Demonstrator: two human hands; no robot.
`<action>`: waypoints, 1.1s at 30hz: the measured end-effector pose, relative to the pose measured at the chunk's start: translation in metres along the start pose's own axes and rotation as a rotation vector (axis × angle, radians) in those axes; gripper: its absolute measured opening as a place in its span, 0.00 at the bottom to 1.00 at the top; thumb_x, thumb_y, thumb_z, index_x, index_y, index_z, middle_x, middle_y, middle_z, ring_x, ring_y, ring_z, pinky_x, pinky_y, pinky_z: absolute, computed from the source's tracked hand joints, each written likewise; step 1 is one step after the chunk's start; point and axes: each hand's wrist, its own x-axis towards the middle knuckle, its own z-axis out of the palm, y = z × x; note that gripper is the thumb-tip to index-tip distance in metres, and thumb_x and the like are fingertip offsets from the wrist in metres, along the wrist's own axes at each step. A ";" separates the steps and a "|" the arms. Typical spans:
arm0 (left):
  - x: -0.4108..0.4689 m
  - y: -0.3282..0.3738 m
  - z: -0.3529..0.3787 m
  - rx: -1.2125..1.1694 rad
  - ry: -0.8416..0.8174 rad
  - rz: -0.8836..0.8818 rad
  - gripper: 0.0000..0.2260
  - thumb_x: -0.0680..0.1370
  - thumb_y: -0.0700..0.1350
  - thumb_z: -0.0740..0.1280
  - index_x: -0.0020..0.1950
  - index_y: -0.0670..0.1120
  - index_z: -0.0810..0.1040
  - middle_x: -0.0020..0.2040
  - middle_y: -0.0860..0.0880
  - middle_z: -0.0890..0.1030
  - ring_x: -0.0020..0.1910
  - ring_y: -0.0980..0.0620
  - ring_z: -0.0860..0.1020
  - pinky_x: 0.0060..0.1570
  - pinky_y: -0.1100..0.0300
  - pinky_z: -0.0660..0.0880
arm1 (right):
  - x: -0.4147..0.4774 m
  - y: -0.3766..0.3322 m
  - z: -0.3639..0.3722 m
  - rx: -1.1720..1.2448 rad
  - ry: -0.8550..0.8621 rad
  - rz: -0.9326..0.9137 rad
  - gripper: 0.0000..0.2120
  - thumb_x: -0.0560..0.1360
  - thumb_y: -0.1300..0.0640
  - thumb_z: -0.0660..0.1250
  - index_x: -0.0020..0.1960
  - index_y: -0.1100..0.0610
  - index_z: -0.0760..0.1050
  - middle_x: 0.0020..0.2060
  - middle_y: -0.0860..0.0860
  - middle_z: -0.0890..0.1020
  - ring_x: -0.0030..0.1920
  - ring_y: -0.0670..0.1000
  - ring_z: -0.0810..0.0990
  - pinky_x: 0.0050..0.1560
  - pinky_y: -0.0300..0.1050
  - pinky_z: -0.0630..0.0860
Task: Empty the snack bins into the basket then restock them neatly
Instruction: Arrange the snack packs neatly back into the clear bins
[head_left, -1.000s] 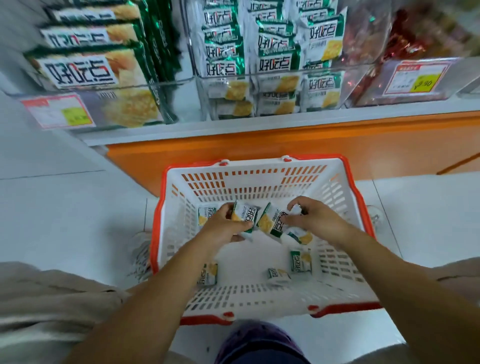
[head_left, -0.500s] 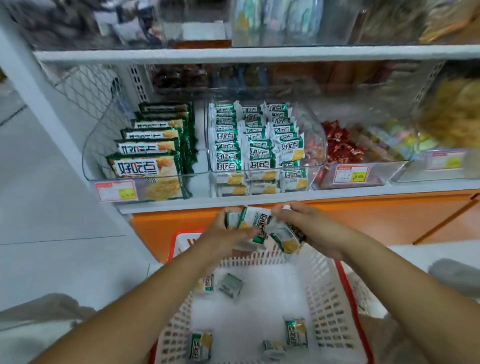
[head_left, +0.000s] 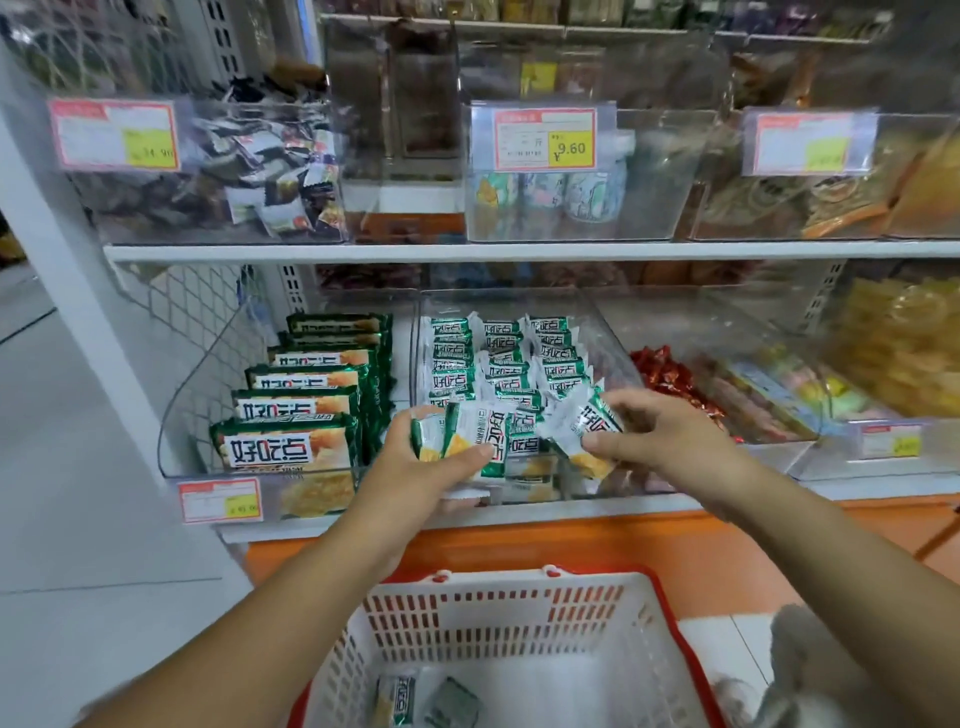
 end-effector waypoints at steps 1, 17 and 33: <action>0.002 0.001 -0.003 0.017 0.014 0.011 0.34 0.60 0.57 0.81 0.62 0.64 0.70 0.63 0.47 0.78 0.50 0.49 0.84 0.50 0.49 0.82 | 0.007 -0.002 -0.007 -0.040 0.084 -0.042 0.18 0.69 0.54 0.76 0.57 0.54 0.79 0.41 0.46 0.80 0.40 0.48 0.80 0.44 0.46 0.78; 0.025 0.017 -0.006 0.063 0.051 0.084 0.27 0.65 0.56 0.79 0.59 0.65 0.71 0.53 0.51 0.84 0.48 0.50 0.85 0.49 0.47 0.82 | 0.085 0.021 -0.009 -1.123 0.155 -0.287 0.26 0.69 0.39 0.71 0.65 0.41 0.70 0.62 0.44 0.77 0.62 0.50 0.68 0.58 0.50 0.61; 0.017 0.010 0.010 0.075 0.010 0.089 0.40 0.51 0.72 0.78 0.60 0.72 0.68 0.63 0.51 0.79 0.61 0.43 0.79 0.58 0.41 0.76 | 0.031 -0.021 0.021 -0.618 0.245 -0.299 0.15 0.77 0.46 0.65 0.62 0.48 0.76 0.54 0.47 0.82 0.60 0.47 0.74 0.63 0.47 0.69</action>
